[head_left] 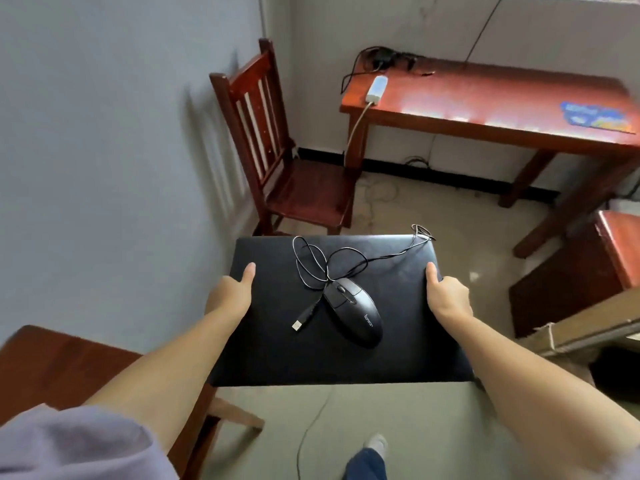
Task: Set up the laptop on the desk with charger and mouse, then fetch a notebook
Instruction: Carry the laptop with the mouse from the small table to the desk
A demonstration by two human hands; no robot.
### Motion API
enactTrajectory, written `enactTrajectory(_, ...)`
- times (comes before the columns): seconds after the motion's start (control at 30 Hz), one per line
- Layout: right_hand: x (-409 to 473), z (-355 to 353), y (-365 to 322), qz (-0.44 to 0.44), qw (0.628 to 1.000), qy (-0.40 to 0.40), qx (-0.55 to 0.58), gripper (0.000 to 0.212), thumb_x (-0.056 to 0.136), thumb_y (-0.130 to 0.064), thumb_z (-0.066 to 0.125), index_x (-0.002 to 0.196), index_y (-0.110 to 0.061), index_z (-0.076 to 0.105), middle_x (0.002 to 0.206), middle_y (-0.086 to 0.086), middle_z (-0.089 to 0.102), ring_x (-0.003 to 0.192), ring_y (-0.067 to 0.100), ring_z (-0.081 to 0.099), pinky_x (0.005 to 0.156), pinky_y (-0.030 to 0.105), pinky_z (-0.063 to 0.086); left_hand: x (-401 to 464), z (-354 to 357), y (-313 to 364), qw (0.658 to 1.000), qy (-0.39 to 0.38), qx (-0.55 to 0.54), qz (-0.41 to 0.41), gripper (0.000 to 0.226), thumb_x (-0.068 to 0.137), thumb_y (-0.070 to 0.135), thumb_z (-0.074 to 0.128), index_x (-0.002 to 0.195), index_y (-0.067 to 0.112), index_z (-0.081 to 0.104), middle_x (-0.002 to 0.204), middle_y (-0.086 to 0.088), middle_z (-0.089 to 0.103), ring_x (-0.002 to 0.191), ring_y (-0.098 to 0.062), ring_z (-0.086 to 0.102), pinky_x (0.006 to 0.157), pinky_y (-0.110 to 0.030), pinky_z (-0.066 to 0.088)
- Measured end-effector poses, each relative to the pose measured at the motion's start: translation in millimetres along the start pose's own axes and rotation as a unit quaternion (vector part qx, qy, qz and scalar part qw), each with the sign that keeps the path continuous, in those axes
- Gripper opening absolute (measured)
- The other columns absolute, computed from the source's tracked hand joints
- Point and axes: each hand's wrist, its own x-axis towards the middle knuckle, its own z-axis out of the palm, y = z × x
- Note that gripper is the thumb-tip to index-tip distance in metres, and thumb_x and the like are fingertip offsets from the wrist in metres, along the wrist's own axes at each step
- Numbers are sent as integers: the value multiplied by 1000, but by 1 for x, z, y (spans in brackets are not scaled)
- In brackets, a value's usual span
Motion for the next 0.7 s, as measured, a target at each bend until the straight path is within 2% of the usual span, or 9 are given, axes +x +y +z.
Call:
enactTrajectory(0.03, 18, -14, 7, 5, 1000, 6, 1, 70, 89, -61, 26, 108, -3, 59, 117, 19, 60, 107, 37, 55, 78, 38, 38, 0, 15, 22, 1000, -6, 0, 4, 69, 88, 66, 31, 95, 1, 53, 91, -11, 59, 76, -28, 56, 72, -40, 46)
enactTrajectory(0.1, 54, -41, 20, 12, 1000, 13, 1, 71, 90, -61, 26, 111, -2, 58, 121, 20, 59, 110, 37, 54, 80, 38, 38, -1, 43, 65, 1000, -10, 2, 13, 65, 87, 67, 31, 73, 5, 47, 76, -8, 53, 62, -24, 50, 69, -39, 46)
enactTrajectory(0.17, 88, -67, 29, 20, 1000, 20, 2, 71, 90, -61, 26, 114, -2, 57, 124, 19, 58, 112, 37, 53, 83, 39, 39, -3, 68, 107, 999, -13, 8, 28, 63, 86, 67, 32, 66, 8, 43, 73, -8, 50, 59, -23, 46, 65, -37, 43)
enactTrajectory(0.3, 152, -107, 47, 46, 998, 36, 6, 73, 89, -62, 26, 113, -1, 58, 120, 21, 60, 110, 38, 55, 80, 38, 39, 6, 111, 182, 998, -27, 8, 52, 67, 85, 68, 33, 77, 3, 50, 83, -12, 57, 63, -25, 50, 63, -35, 40)
enactTrajectory(0.37, 184, -122, 53, 62, 997, 47, 12, 73, 89, -62, 26, 115, -1, 57, 122, 22, 59, 111, 38, 54, 84, 39, 41, 15, 129, 221, 997, -37, 5, 72, 69, 85, 68, 34, 81, 2, 52, 90, -14, 60, 71, -28, 53, 66, -36, 42)
enactTrajectory(0.43, 217, -135, 53, 75, 995, 57, 14, 74, 89, -62, 26, 120, -1, 55, 124, 23, 58, 113, 39, 53, 88, 41, 42, 27, 144, 260, 995, -38, 13, 91, 72, 86, 66, 35, 95, -1, 56, 101, -17, 62, 83, -32, 56, 71, -36, 41)
enactTrajectory(0.53, 272, -149, 45, 83, 994, 66, 17, 74, 90, -62, 26, 118, 0, 55, 124, 23, 58, 114, 39, 53, 89, 42, 42, 53, 166, 320, 993, -43, 17, 112, 75, 86, 66, 37, 108, -4, 56, 112, -20, 61, 102, -38, 57, 75, -37, 39)
enactTrajectory(0.63, 334, -161, 28, 87, 992, 83, 28, 74, 90, -61, 26, 114, 1, 57, 121, 24, 58, 112, 39, 53, 86, 41, 42, 90, 188, 384, 989, -61, 15, 136, 72, 86, 66, 36, 101, -1, 56, 108, -18, 62, 92, -34, 55, 74, -37, 40)
enactTrajectory(0.7, 378, -170, 15, 95, 990, 94, 38, 74, 90, -61, 27, 113, 2, 57, 121, 24, 58, 112, 40, 54, 87, 41, 42, 117, 201, 431, 986, -66, 15, 152, 70, 86, 66, 37, 99, 0, 55, 107, -18, 62, 93, -35, 56, 73, -36, 40)
